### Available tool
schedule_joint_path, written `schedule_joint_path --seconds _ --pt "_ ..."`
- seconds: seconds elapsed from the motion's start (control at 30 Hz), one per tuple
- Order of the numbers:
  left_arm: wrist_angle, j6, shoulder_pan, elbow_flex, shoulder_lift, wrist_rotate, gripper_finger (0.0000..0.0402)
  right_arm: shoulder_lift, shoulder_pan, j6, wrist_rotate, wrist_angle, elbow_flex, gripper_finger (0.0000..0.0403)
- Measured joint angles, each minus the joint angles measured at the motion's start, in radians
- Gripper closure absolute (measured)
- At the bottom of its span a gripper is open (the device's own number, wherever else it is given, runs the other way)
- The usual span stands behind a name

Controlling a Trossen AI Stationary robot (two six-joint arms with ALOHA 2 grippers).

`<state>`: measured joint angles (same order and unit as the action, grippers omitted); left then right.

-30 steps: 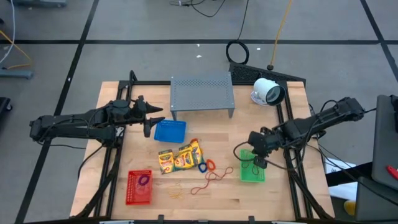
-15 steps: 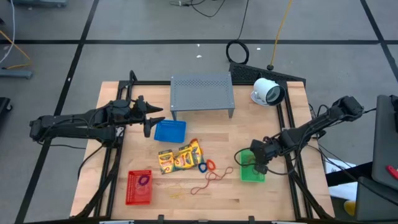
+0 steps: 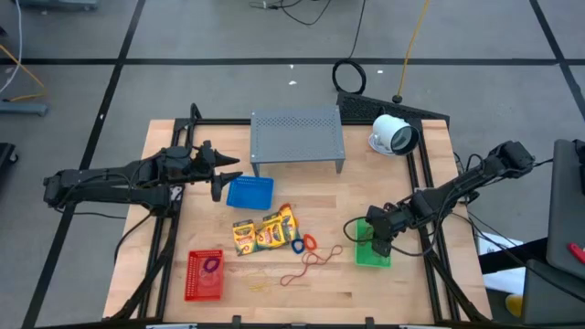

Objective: Pick & Place Office Desk Supplies
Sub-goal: Put the red rubber band into the green bin

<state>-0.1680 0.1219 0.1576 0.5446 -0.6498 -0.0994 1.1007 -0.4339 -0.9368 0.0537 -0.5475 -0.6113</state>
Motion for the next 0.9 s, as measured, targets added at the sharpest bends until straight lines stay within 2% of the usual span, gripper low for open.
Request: schedule_joint_path --seconds 0.13,0.33,0.47,0.6,0.73,0.9 --pt "0.0 0.0 0.0 0.0 0.0 0.0 0.0188 -0.028 0.0 0.02 -0.026 0.037 0.0 0.0246" --pt "0.0 -0.001 0.0 0.0 0.0 0.0 0.0188 -0.125 0.0 0.093 -0.104 0.156 0.0 0.026" --pt "0.0 -0.002 0.0 0.0 0.0 0.0 0.0188 -0.203 0.0 0.208 -0.162 0.341 0.0 0.0271" --pt "0.0 -0.019 0.0 0.0 0.0 0.014 0.0188 -0.223 0.0 0.391 -0.161 0.495 -0.001 0.0275" --pt "0.0 -0.032 0.0 0.0 0.0 0.02 0.0188 -0.176 0.014 0.585 -0.16 0.659 -0.001 0.0275" --pt "0.001 -0.031 0.0 0.0 0.0 0.02 0.0188 -0.093 0.04 0.756 -0.157 1.041 -0.001 0.0275"
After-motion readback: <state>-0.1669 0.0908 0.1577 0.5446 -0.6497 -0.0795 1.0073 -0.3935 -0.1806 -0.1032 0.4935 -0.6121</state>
